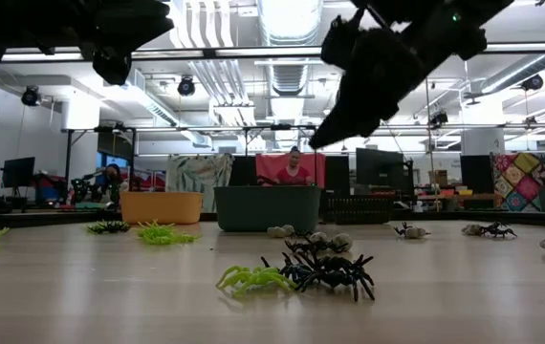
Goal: Sort Halloween decoration
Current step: Put the white skull toy into the black bin
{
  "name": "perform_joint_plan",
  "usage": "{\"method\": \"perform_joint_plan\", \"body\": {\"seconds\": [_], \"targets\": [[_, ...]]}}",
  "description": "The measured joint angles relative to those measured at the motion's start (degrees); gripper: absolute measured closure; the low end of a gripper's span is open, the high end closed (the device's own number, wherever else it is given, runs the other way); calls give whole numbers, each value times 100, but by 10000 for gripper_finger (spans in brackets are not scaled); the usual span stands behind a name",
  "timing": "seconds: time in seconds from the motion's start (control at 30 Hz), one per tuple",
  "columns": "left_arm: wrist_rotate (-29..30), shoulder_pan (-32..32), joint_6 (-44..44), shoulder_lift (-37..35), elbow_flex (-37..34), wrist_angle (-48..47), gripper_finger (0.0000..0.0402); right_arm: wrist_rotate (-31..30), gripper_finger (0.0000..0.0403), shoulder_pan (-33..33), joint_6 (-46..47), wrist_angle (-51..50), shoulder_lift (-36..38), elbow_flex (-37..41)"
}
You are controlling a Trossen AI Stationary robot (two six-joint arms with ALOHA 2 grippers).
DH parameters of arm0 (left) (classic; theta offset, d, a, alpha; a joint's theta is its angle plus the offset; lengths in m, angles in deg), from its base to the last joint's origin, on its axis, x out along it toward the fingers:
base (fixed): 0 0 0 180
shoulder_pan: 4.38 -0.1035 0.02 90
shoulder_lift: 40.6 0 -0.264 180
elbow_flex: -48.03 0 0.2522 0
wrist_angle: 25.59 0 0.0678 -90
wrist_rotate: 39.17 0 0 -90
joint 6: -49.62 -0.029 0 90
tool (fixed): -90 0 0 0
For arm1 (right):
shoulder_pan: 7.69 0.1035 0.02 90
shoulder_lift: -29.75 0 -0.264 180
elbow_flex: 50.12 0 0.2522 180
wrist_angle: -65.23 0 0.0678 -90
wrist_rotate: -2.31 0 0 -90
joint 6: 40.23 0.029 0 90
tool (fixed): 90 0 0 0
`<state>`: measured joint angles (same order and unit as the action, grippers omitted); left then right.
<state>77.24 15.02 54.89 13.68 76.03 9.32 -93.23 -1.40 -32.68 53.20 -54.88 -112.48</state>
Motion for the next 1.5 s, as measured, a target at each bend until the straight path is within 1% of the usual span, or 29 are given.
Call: {"method": "perform_joint_plan", "body": {"seconds": [0.2, 0.3, 0.43, 0.53, 0.7, 0.87, 1.0, 1.1, 1.5], "targets": [[0, 0, -2, 0, 0, 1, 329, 131, 394, -31, -170, -373, 180, 0], [0, 2, -2, 1, 0, -1, 329, 138, 394, 16, -360, -541, 31, 0], [0, 1, -2, 7, 0, -7, 329, 174, 388, 159, -449, -319, -341, -2], [0, -1, -2, 9, 0, -7, 329, 310, 367, 277, -459, -10, -635, -2], [0, -1, -2, 11, 0, -10, 329, 275, 312, 402, -466, 298, -999, -148], [0, 0, -2, 11, 0, -12, 329, 256, 261, 411, -460, 329, -1189, -372], [0, 0, -2, 11, 0, -28, 329, 255, 235, 411, -412, 334, -1272, -454], [0, -1, -2, 28, 0, -31, 329, 256, 230, 429, -335, 336, -1365, -457], [-1, 0, -2, 48, 0, -50, 329, 258, 238, 533, -282, 368, -1799, -459]]}}
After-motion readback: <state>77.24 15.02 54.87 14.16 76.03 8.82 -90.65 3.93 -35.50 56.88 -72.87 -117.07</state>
